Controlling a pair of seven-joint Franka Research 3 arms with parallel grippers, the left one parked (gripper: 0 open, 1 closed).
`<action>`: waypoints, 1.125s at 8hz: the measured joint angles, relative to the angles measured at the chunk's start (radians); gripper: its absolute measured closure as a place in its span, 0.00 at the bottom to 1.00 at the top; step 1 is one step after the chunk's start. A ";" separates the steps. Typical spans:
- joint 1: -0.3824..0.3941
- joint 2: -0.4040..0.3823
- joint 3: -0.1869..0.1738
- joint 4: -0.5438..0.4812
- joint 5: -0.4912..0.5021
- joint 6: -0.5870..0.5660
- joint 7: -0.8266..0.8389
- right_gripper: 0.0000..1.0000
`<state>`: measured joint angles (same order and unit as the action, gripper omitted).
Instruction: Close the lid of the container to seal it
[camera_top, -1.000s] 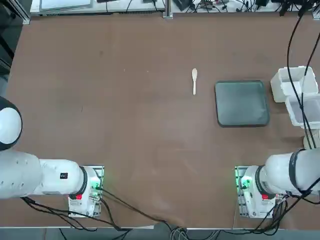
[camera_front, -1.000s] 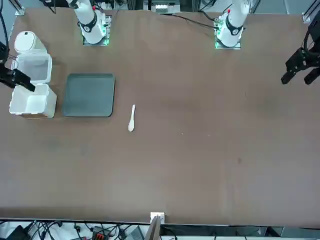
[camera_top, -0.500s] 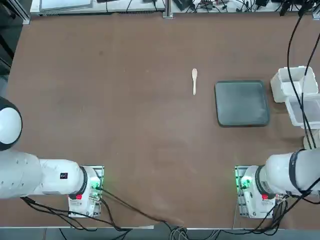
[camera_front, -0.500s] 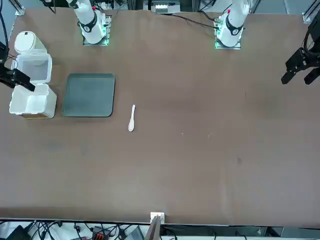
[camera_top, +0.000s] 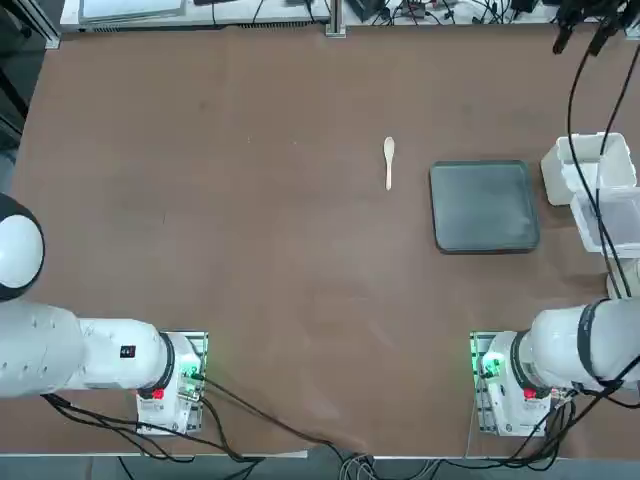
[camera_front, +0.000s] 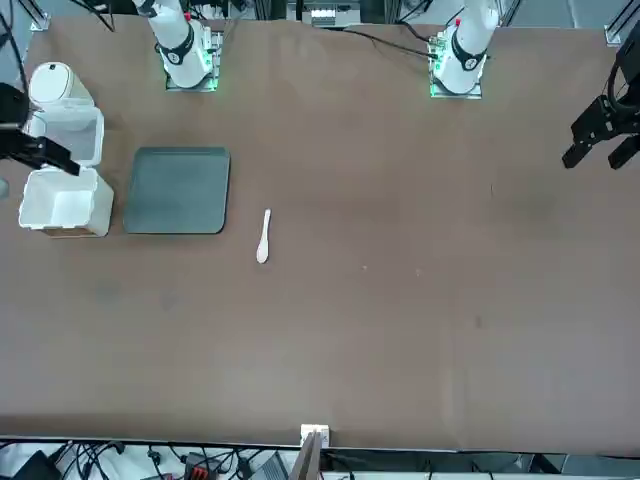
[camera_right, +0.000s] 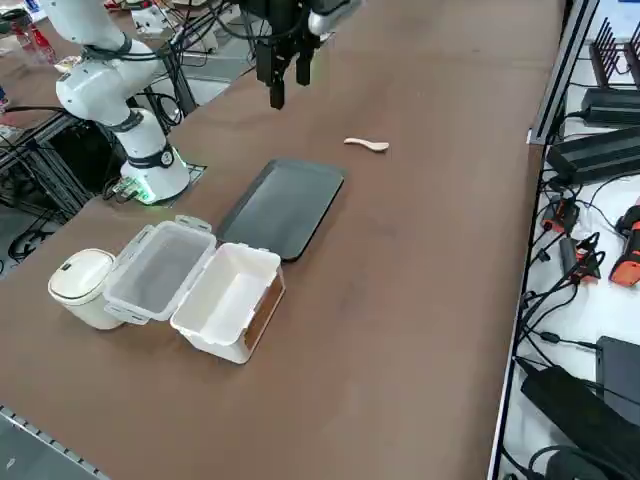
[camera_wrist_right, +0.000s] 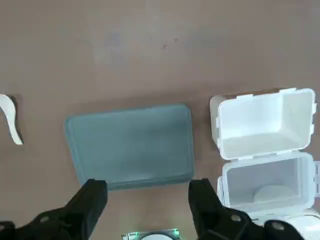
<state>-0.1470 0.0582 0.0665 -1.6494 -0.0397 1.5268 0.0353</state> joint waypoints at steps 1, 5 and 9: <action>0.002 -0.005 0.000 -0.058 -0.007 0.019 0.001 0.00; 0.005 -0.105 0.000 -0.485 -0.109 0.272 0.053 0.00; 0.020 -0.130 0.004 -0.766 -0.226 0.472 0.241 0.00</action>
<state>-0.1269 -0.0715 0.0706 -2.4150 -0.2658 1.9991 0.2767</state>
